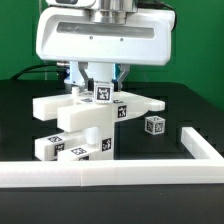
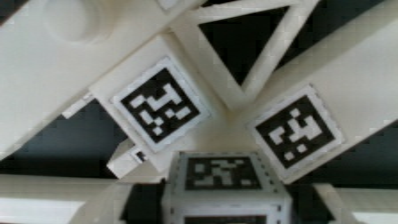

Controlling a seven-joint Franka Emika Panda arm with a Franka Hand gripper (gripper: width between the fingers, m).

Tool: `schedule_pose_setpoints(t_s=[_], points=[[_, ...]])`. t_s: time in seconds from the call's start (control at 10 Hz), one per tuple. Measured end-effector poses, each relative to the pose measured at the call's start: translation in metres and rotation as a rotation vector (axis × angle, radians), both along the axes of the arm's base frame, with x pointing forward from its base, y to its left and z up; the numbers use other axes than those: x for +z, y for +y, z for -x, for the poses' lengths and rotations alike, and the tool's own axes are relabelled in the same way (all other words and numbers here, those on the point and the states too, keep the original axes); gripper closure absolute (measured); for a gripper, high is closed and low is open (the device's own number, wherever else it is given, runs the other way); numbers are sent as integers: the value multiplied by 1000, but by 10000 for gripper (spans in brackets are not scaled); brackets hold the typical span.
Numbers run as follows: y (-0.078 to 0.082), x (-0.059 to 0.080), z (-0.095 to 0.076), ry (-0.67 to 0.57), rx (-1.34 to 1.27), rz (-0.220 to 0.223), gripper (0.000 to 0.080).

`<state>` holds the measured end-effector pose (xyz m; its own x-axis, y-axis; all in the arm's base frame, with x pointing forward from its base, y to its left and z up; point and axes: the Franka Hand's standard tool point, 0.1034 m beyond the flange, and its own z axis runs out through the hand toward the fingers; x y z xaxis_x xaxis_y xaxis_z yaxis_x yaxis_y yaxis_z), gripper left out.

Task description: Assemble chair

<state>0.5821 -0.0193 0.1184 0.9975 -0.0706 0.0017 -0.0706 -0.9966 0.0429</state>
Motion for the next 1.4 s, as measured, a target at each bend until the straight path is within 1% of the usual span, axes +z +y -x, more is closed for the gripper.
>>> schedule_pose_setpoints(t_s=[0.4,0.6,0.8,0.9,1.0,1.1,1.2,1.3,1.4], points=[[1,0,0,-10,-226,-1,511],[3,0,0,-17,-415,-4,511],[2,0,0,-17,-406,-4,511],[3,0,-1,-19,-346,5,332],[5,0,-3,-25,-298,4,332],[6,1,-3,-24,-213,4,188],[6,1,-3,-21,-150,5,188],[5,1,-3,-18,-89,5,157],[5,1,-3,-16,-46,5,152]])
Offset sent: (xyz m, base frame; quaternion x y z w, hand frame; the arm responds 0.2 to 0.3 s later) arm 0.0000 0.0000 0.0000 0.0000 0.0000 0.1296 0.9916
